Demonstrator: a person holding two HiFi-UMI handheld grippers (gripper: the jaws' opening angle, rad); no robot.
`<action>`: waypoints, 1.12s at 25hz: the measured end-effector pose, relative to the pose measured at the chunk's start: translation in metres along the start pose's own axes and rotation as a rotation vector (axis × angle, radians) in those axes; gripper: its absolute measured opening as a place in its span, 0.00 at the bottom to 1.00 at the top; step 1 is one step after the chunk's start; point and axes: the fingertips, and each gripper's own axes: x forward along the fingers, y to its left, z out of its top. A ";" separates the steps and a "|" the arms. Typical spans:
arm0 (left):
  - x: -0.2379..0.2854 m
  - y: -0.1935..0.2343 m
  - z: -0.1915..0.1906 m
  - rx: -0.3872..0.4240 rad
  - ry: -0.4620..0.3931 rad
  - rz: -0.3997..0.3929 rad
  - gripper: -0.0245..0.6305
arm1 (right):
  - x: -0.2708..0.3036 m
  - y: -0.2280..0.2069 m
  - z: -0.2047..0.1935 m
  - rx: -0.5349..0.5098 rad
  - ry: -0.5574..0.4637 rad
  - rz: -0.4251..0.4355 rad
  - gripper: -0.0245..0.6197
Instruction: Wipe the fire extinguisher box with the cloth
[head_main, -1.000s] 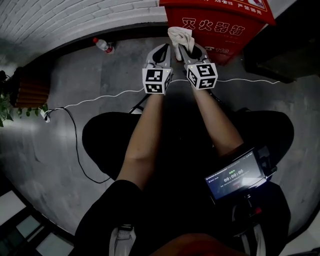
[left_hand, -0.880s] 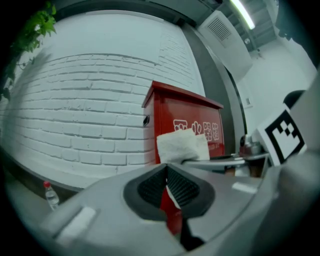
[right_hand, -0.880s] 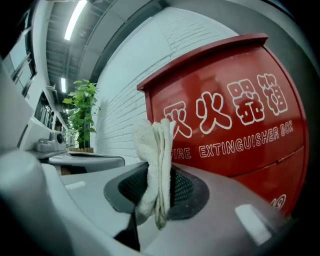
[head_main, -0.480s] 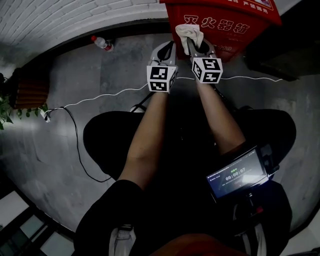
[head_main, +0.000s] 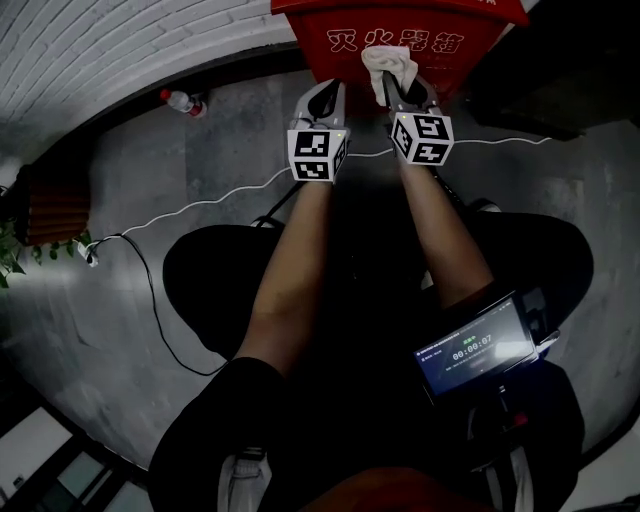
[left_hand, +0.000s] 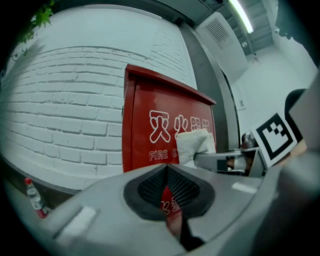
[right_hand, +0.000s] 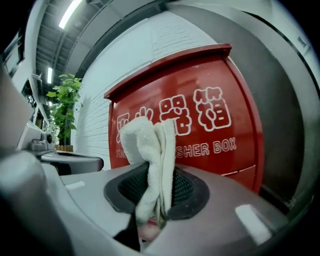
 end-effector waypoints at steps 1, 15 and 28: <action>0.003 -0.005 0.002 0.002 -0.005 -0.008 0.04 | -0.003 -0.009 0.001 0.006 -0.002 -0.014 0.19; 0.047 -0.081 0.000 0.032 0.007 -0.124 0.04 | -0.041 -0.100 0.010 0.037 -0.017 -0.153 0.19; 0.057 -0.128 -0.005 0.059 0.006 -0.207 0.04 | -0.074 -0.171 0.010 0.099 -0.010 -0.308 0.19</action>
